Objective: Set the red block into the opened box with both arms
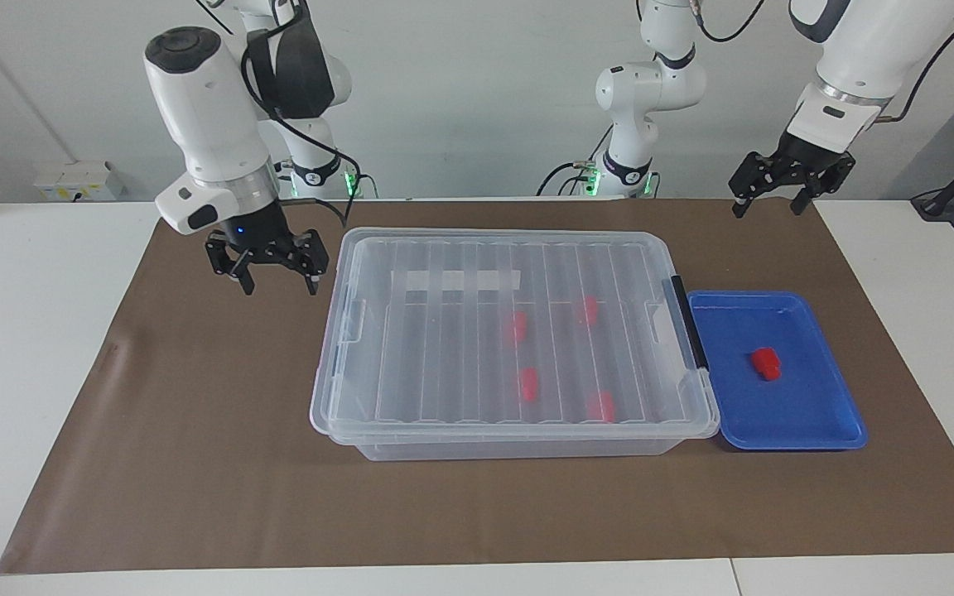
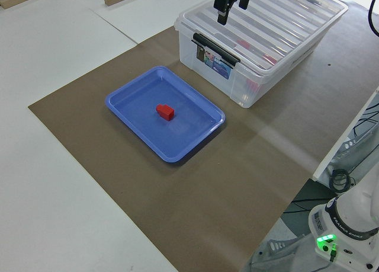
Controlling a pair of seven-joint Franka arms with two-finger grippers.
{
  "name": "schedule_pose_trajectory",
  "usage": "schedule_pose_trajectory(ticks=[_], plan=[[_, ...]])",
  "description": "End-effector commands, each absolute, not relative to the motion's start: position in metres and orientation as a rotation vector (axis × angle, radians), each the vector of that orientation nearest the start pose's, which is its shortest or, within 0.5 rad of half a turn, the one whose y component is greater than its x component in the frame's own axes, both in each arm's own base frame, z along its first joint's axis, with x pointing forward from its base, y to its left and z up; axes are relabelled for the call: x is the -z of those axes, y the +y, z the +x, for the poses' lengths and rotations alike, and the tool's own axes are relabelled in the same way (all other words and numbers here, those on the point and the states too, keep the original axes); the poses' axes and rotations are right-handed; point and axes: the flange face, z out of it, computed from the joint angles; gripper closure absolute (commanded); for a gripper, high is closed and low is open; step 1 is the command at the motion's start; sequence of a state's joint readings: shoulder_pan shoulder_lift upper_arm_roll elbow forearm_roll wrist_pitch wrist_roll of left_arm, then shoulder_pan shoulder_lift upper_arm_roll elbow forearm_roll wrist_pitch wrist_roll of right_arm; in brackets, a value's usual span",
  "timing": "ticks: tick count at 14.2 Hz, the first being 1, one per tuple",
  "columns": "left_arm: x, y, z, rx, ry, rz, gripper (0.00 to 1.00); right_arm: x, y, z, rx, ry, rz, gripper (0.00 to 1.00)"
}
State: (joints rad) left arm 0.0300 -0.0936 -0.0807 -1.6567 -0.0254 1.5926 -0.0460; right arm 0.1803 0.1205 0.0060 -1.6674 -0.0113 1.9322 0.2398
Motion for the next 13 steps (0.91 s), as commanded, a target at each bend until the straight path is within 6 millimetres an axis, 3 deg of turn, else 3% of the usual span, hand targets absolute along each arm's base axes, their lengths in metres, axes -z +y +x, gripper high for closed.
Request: schedule_pose_trajectory(ticks=[1,3,6,13], plan=[[-0.636,-0.035,0.525,0.062,-0.008,-3.147,0.0,-0.513,0.125,0.615,0.208,0.085,-3.094,0.0],[-0.634,-0.035,0.525,0.055,-0.006,-3.147,0.0,-0.49,0.125,0.612,0.176,0.071,-3.102,0.0],[-0.631,-0.035,0.526,0.053,-0.001,-3.144,0.0,-0.472,0.124,0.607,0.136,0.044,-3.114,0.0],[-0.635,-0.033,0.524,0.067,-0.012,-3.139,0.0,-0.458,0.119,0.603,0.102,0.003,-3.163,0.0]])
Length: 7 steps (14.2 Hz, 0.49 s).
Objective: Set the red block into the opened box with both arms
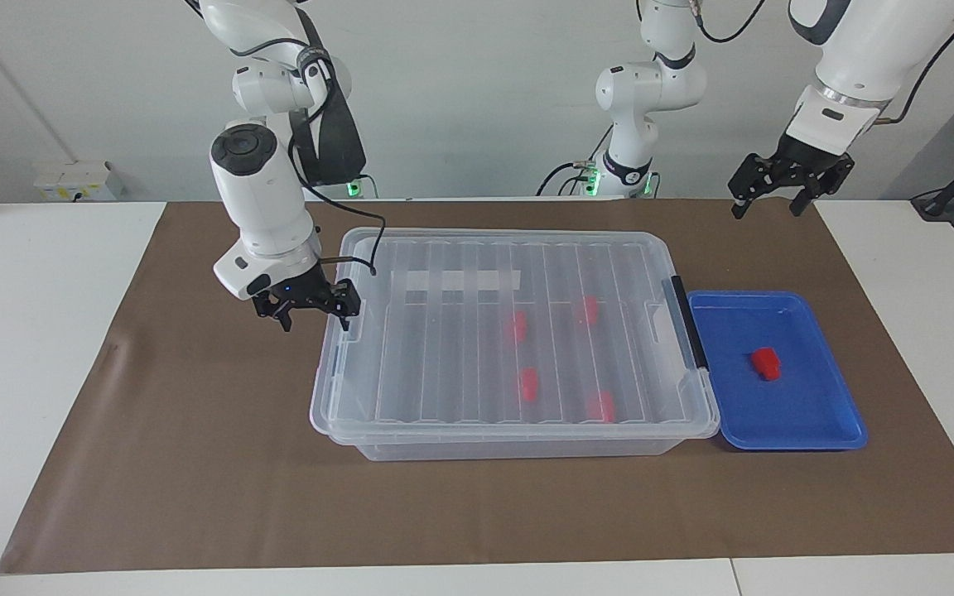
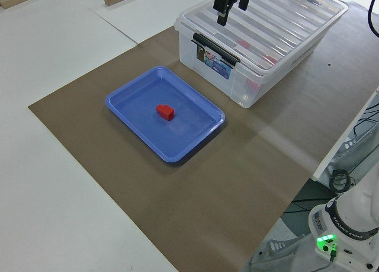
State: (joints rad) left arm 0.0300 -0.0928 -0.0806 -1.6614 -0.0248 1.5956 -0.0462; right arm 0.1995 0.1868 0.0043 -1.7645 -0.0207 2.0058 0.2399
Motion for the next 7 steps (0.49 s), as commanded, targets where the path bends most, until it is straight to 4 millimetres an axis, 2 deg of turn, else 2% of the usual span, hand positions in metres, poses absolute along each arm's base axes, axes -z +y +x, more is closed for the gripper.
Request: schedule_pose_trajectory(ticks=[1,4,7], plan=[[-0.635,-0.031,0.525,0.077,-0.017,-3.139,0.0,-0.458,0.116,0.603,0.109,-0.025,-3.203,0.0],[-0.627,-0.01,0.528,0.139,-0.073,-3.137,0.0,-0.458,0.106,0.605,0.114,-0.022,-3.233,0.0],[-0.603,0.002,0.521,0.221,-0.106,-3.127,0.0,-0.459,0.096,0.607,0.126,-0.031,-3.274,0.0]])
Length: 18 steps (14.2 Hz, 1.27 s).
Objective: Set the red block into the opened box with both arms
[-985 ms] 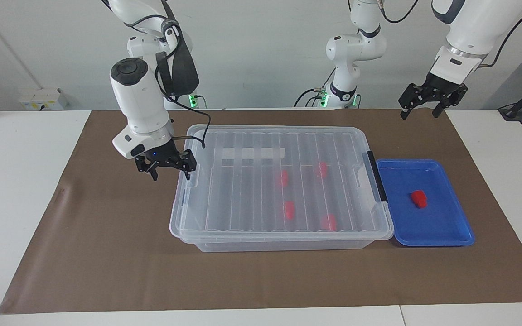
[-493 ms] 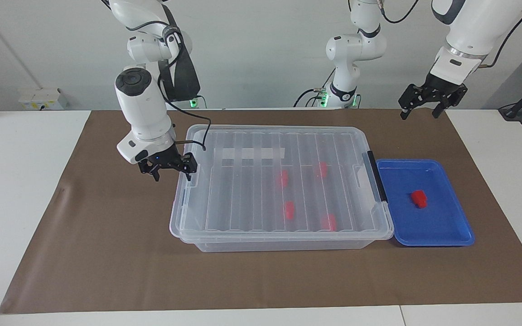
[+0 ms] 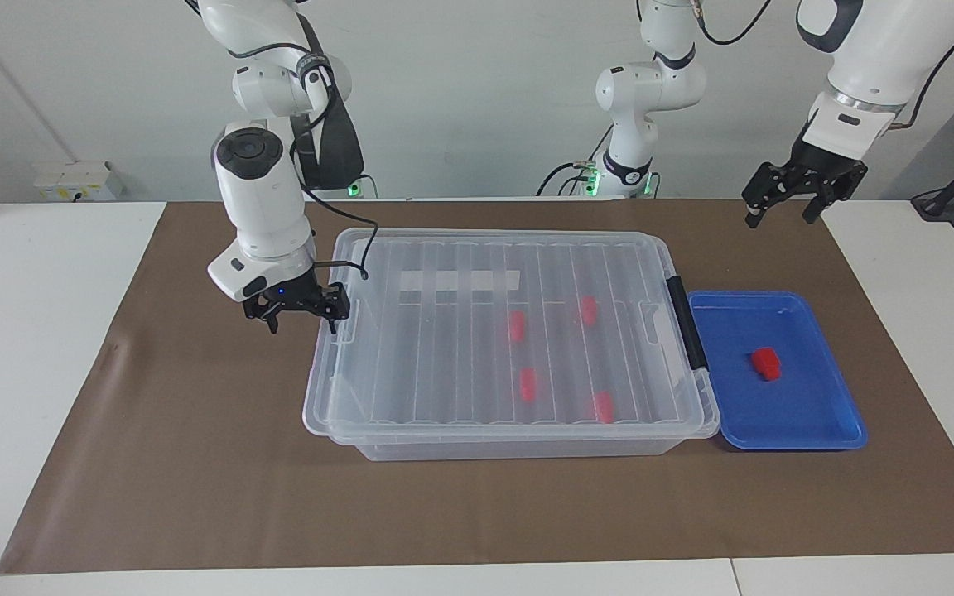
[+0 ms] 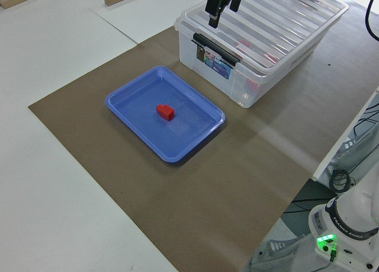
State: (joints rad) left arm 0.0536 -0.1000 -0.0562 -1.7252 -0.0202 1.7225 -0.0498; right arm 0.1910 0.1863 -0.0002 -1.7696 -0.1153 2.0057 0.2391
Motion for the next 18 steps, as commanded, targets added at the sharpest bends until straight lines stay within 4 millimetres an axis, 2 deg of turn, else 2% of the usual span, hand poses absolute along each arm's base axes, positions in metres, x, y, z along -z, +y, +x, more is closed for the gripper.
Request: schedule_pose_trajectory(ticks=[1,2,5,9,13,14,18], plan=[[-0.593,0.008,0.517,0.27,-0.123,-3.12,0.0,-0.459,0.084,0.609,0.128,-0.009,-3.286,0.0],[-0.582,0.009,0.517,0.297,-0.123,-3.117,0.0,-0.46,0.075,0.611,0.128,0.013,-3.288,0.0],[-0.569,0.013,0.526,0.331,-0.087,-3.073,0.0,-0.46,0.063,0.612,0.128,0.038,-3.295,0.0],[-0.517,0.053,0.539,0.352,-0.047,-3.059,0.0,-0.459,0.04,0.613,0.117,0.071,-3.327,0.0],[-0.447,0.084,0.565,0.356,-0.104,-3.062,0.0,-0.459,0.019,0.614,0.102,0.124,-3.336,0.0],[-0.435,0.087,0.566,0.352,-0.112,-3.064,0.0,-0.46,0.014,0.613,0.099,0.127,-3.351,0.0],[-0.411,0.091,0.568,0.355,-0.122,-3.066,0.0,-0.461,-0.002,0.612,0.078,0.159,-3.369,0.0]])
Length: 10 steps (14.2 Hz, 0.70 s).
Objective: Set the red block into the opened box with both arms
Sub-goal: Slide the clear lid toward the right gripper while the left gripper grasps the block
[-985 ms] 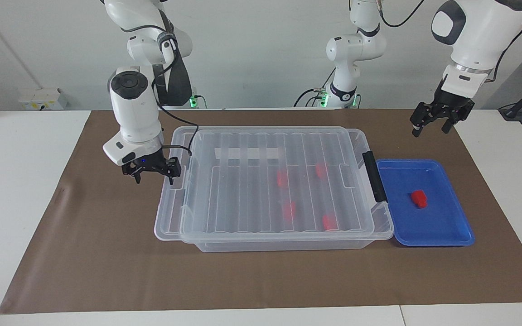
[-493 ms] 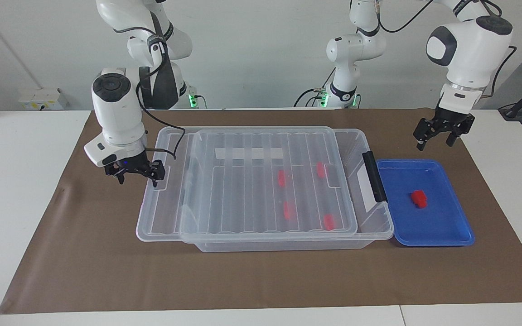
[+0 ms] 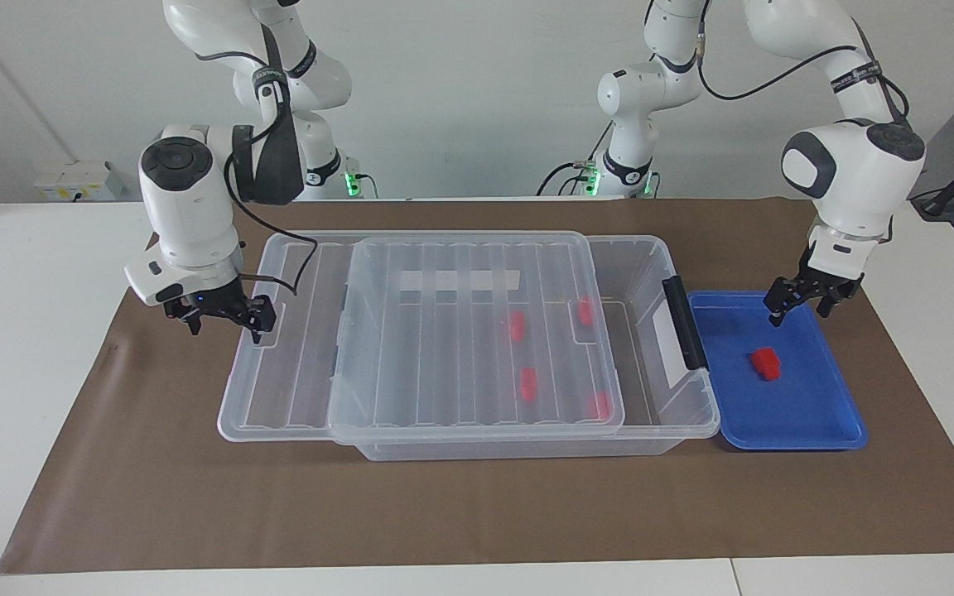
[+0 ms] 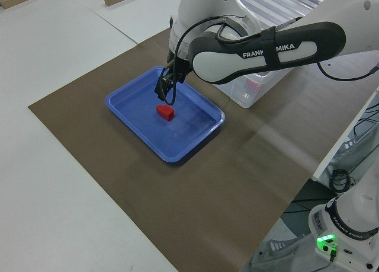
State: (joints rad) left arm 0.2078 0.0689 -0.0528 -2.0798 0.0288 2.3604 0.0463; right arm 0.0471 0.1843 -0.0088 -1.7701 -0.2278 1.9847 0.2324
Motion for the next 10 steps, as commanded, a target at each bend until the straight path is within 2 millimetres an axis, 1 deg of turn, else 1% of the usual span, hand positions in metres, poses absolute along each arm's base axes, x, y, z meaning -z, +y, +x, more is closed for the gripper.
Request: schedule_pose_trajectory(ticks=[1,5,7,8,10], plan=[[-0.403,0.091,0.571,0.361,-0.119,-3.067,0.0,-0.461,-0.008,0.612,0.076,0.167,-3.38,0.0],[-0.361,0.091,0.583,0.382,-0.119,-3.072,0.0,-0.465,-0.02,0.61,0.066,0.189,-3.4,0.0],[-0.349,0.092,0.587,0.392,-0.119,-3.073,0.0,-0.466,-0.027,0.608,0.054,0.208,-3.403,0.0],[-0.347,0.093,0.588,0.402,-0.121,-3.071,0.0,-0.466,-0.029,0.608,0.051,0.205,-3.416,0.0],[-0.337,0.092,0.588,0.383,-0.104,-3.076,0.0,-0.467,-0.033,0.607,0.038,0.201,-3.438,0.0]])
